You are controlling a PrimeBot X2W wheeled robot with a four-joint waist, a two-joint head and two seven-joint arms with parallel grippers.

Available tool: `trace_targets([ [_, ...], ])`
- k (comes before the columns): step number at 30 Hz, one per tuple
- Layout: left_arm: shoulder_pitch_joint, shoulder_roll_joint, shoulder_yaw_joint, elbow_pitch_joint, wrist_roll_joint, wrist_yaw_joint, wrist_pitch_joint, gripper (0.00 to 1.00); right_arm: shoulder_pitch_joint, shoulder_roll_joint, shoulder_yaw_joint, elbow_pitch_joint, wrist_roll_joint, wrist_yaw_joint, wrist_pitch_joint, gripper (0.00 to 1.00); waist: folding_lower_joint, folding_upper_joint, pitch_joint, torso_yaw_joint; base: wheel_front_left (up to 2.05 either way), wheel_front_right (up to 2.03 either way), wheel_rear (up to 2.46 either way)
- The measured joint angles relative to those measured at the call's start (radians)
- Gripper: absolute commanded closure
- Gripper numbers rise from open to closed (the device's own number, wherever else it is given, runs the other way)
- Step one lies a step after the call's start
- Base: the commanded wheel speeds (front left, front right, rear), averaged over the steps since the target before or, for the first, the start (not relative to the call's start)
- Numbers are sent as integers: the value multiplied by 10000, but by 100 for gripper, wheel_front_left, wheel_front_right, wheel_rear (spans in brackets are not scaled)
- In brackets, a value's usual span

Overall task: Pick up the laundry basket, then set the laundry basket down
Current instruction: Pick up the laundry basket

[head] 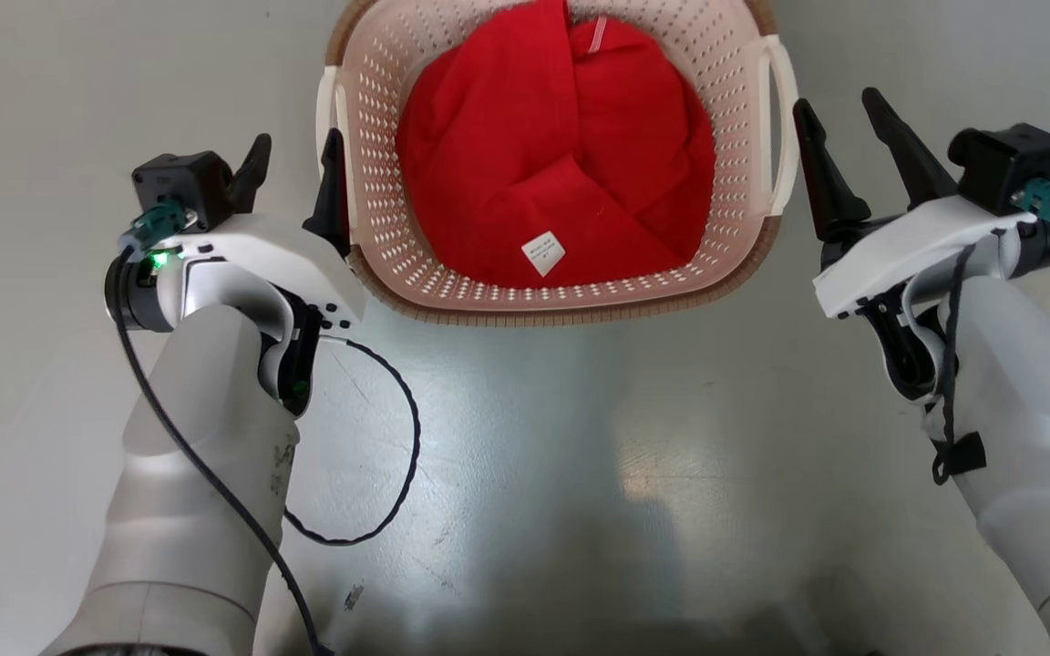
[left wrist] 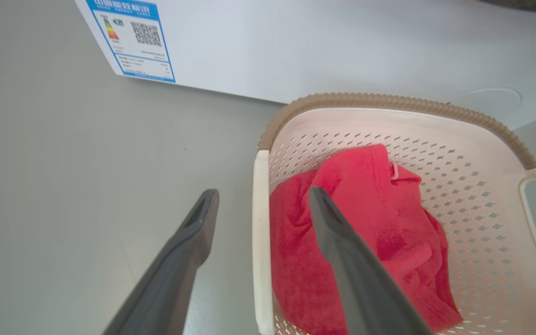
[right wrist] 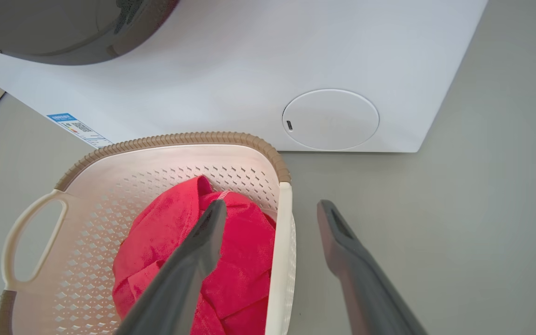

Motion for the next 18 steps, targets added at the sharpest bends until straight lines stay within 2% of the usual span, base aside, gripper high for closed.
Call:
trace_targets([
  [18,-1294,-36,-683,1536,-604,0,0,0,-1652,94,1701,1716,1223,0,-23,0,0,0,1223,93,0,0,0],
])
